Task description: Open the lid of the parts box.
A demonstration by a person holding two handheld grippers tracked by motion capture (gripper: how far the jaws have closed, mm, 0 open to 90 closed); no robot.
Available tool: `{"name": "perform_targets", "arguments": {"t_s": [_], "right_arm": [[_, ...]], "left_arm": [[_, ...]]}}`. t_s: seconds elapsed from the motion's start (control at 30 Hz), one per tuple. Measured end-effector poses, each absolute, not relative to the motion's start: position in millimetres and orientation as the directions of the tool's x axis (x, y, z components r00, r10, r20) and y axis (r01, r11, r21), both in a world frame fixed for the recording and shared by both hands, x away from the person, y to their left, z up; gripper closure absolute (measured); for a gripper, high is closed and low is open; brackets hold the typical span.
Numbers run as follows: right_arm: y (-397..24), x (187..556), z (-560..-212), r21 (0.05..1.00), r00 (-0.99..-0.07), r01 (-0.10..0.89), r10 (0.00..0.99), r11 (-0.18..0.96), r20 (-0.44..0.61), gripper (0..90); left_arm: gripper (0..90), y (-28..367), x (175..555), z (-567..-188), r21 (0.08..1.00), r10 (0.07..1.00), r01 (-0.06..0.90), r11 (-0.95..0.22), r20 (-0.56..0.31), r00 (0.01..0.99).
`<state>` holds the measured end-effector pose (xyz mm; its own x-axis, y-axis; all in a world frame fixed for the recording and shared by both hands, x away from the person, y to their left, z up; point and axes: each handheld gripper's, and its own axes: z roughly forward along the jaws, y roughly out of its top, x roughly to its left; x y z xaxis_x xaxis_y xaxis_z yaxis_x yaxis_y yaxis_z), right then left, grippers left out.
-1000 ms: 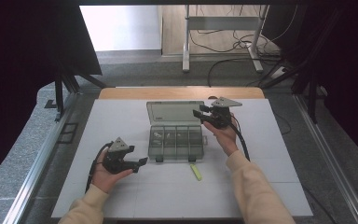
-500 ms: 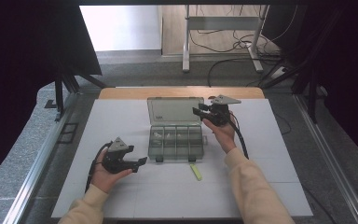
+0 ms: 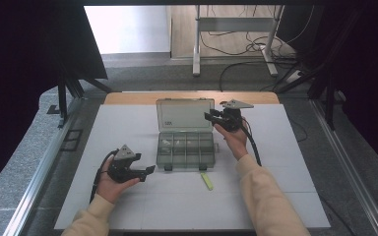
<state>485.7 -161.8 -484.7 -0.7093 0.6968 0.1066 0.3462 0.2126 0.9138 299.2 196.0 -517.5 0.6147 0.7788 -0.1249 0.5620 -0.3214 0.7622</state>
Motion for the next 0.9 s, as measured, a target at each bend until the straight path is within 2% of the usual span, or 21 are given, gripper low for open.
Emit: {"name": "perform_targets", "arguments": {"t_s": [0.9], "right_arm": [[-161.5, 502.6, -504.2, 0.878, -0.676, 0.42, 0.725, 0.23, 0.133, 60.8]], "left_arm": [[22.9, 195.9, 299.3, -519.2, 0.759, 0.784, 0.558, -0.334, -0.105, 0.612]]}}
